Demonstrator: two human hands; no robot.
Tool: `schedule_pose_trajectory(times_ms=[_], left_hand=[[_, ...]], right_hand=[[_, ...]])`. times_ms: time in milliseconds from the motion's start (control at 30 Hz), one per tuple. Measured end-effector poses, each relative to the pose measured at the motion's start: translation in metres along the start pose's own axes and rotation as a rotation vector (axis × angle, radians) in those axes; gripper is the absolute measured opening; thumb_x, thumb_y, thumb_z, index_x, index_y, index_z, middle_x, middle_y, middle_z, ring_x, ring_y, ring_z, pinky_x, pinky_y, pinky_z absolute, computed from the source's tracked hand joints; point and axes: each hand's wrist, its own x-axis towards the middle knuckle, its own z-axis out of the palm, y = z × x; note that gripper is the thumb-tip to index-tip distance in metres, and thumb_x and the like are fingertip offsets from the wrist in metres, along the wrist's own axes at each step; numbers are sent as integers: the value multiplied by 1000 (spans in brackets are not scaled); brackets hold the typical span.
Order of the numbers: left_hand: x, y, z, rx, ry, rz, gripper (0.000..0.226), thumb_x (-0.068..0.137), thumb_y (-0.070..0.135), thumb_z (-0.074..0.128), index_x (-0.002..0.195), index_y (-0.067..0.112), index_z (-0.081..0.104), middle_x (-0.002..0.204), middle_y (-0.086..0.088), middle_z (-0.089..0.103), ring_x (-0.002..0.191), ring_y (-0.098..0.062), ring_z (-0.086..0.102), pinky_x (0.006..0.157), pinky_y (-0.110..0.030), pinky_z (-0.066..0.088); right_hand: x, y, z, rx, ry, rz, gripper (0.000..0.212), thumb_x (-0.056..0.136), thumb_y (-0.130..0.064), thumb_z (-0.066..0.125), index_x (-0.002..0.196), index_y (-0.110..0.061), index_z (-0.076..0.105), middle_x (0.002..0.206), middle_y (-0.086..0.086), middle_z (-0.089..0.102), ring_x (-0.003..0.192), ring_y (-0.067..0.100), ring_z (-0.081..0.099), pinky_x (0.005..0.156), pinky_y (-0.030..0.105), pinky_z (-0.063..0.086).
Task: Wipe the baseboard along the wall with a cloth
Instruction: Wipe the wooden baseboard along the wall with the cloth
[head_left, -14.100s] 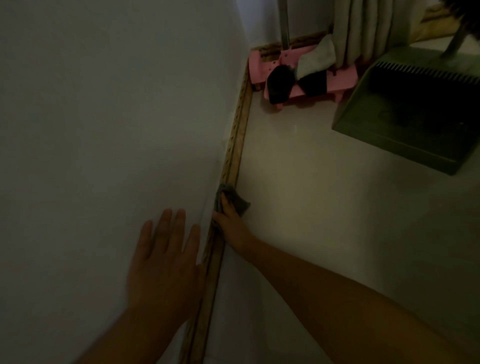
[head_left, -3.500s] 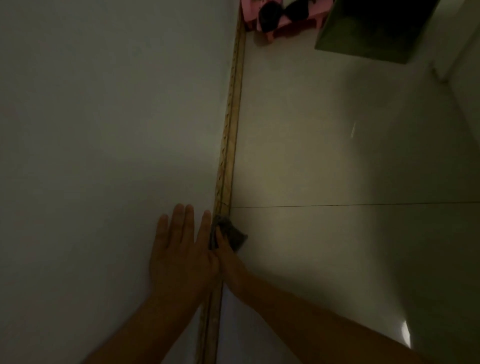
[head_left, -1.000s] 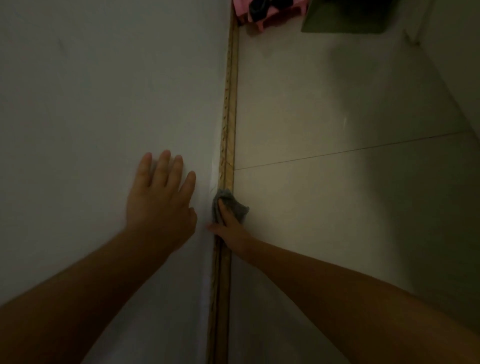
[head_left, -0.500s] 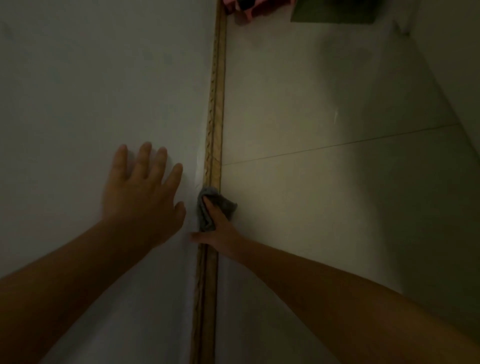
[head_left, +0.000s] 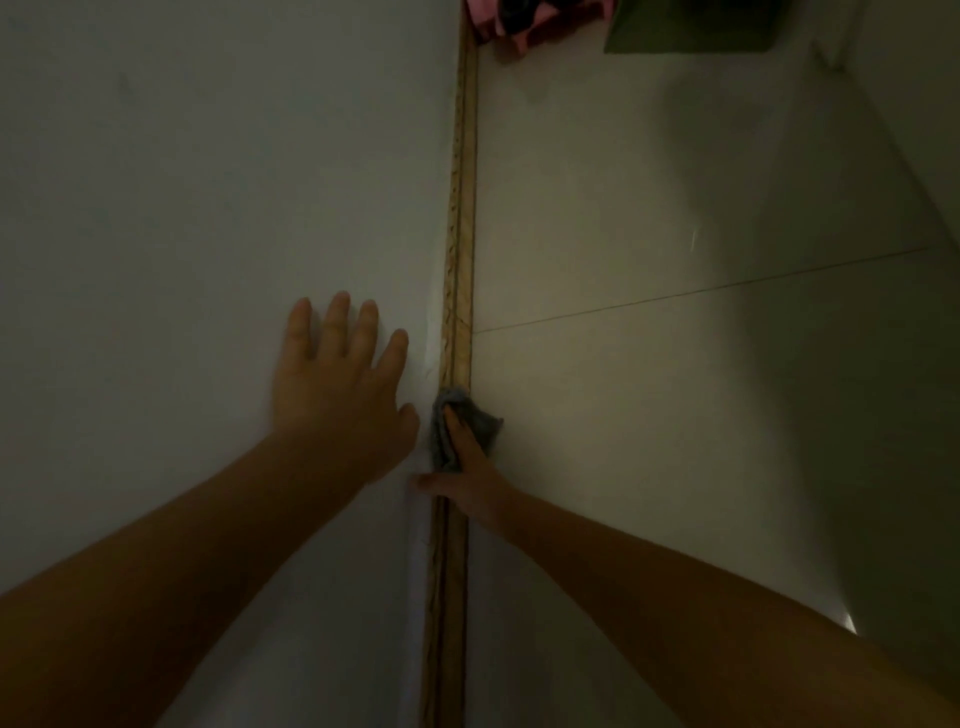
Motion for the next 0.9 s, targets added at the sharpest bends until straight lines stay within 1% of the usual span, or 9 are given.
schedule_pose_trajectory(times_ms=[67,200,267,400,500,600,767,833,900], left_hand=[[-4,3,5,7,15,3,74,89,62,11,149,24,-10,157,-12,-14,143,-35,-16,110,-56,-13],[-14,8,12,16,15,37,74,89,62,11,149,24,-8,158,-12,-12,143,-34,-14,111,-55,-11],[-17,9,14,18,20,30,73,89,61,11,149,24,-9,158,-11,-13,143,-34,-15,111,-55,-11],[-32,9,16,34,13,28,73,90,60,13,149,24,-8,158,-11,-12,143,-33,-15,111,-54,-13],[-51,13,21,48,2,50,73,90,59,15,149,23,-9,158,-11,-12,143,-32,-16,106,-52,-21],[-63,14,22,7,60,39,73,90,59,19,150,26,-3,159,-10,-7,144,-31,-12,101,-49,-28],[-72,12,23,46,82,49,74,89,60,16,149,25,-9,159,-9,-10,144,-30,-13,100,-48,-26],[-74,7,21,13,83,43,75,86,62,26,150,27,8,159,-10,5,145,-30,-1,104,-48,-24],[-74,5,20,-58,21,40,72,81,58,41,144,23,37,152,-14,30,142,-33,20,111,-48,-15]], right_hand=[[2,-1,-1,77,1,31,123,58,-50,80,151,-35,1,160,-10,5,145,19,18,115,43,29],[-9,7,-3,100,-57,21,107,77,-25,78,153,-28,1,159,-6,8,143,20,20,113,32,28],[-19,19,3,68,-67,43,110,74,-32,79,152,-34,0,160,-7,5,144,20,17,116,37,25],[-29,33,17,71,-72,66,126,50,-64,79,147,-48,1,159,-16,2,146,17,14,116,44,27],[-28,29,16,104,-71,49,124,53,-64,76,149,-42,-1,159,-15,-1,146,14,10,118,44,23],[-29,25,12,147,-85,52,113,68,-51,78,150,-39,1,160,-12,2,145,16,15,116,42,26],[-28,21,12,110,-62,84,114,68,-52,76,151,-35,0,160,-10,-5,147,20,9,118,44,21],[-30,19,13,120,-52,99,119,62,-57,76,151,-35,1,160,-11,-4,146,20,11,118,44,22],[-31,19,15,130,-40,108,118,63,-56,77,151,-36,0,160,-10,-4,146,20,12,117,43,23]])
